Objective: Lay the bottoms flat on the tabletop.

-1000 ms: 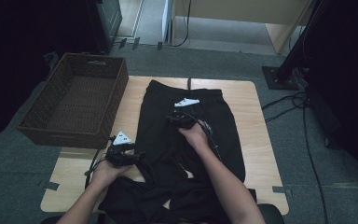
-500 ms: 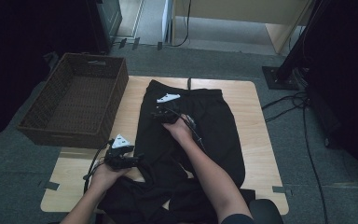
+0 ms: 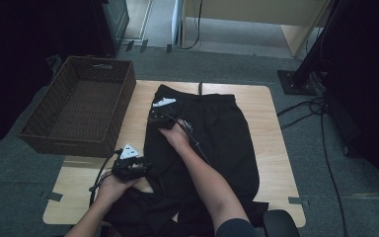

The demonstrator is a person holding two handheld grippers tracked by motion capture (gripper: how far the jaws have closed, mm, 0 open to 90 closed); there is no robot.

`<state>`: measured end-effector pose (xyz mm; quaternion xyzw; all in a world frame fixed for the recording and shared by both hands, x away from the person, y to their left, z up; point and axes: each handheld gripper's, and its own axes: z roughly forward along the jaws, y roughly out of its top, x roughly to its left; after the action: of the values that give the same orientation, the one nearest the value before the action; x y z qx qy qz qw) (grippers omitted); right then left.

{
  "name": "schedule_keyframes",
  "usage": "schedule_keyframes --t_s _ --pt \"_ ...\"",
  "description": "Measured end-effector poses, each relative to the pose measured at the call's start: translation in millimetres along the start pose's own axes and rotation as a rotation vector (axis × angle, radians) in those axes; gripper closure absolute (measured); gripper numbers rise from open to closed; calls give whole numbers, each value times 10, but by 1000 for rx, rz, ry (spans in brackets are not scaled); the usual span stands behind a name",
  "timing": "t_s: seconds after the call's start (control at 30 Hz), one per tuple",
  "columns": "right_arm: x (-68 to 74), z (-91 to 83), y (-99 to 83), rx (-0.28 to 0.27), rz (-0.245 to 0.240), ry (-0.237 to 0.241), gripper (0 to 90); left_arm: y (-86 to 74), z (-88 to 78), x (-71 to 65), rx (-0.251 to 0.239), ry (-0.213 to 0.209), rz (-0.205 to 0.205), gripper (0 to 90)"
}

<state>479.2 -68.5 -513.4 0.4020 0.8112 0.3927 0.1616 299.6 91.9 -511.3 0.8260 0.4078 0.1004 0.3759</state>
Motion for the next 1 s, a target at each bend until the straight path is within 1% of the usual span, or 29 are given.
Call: schedule_keyframes --t_s 0.1,0.17,0.2,0.27,0.33,0.47,0.5,0.53,0.6,0.63,0.67,0.73,0.8,0.93,1.0 --pt "10 52 -33 6 3 -9 373 -6 1 -6 -5 5 6 613" --pt "-8 58 -35 6 26 -8 356 -11 5 -8 -8 -1 16 647" --pt "-10 58 -35 7 27 -14 351 -14 6 -7 -10 0 22 654" --pt "-3 61 -34 10 28 -26 333 -19 7 -2 -15 -4 15 667" --pt "2 61 -35 8 27 -38 353 -22 9 -6 -17 -4 20 688" --pt "-1 64 -34 3 28 -41 396 -23 15 -30 -17 4 24 728" --pt "2 63 -34 4 29 -39 408 -22 16 -34 -17 6 19 733" --pt "3 61 -35 3 23 -33 432 -20 18 -38 -17 5 13 737" --pt "13 58 -36 1 7 -19 495 -20 22 -48 -16 11 21 751" --pt "17 57 -37 -1 3 -15 512 -19 25 -51 -16 13 26 759" --pt "19 57 -36 -1 5 -15 525 -19 27 -53 -17 14 31 769" --pt "20 52 -39 -3 10 -15 598 -21 34 -58 -21 16 35 789" --pt "22 52 -41 -6 13 -16 653 -24 42 -67 -26 17 41 810" --pt "27 46 -44 -9 27 -9 764 -25 60 -68 -36 1 25 862" --pt "28 47 -46 -11 44 0 814 -24 66 -70 -39 -1 24 877"
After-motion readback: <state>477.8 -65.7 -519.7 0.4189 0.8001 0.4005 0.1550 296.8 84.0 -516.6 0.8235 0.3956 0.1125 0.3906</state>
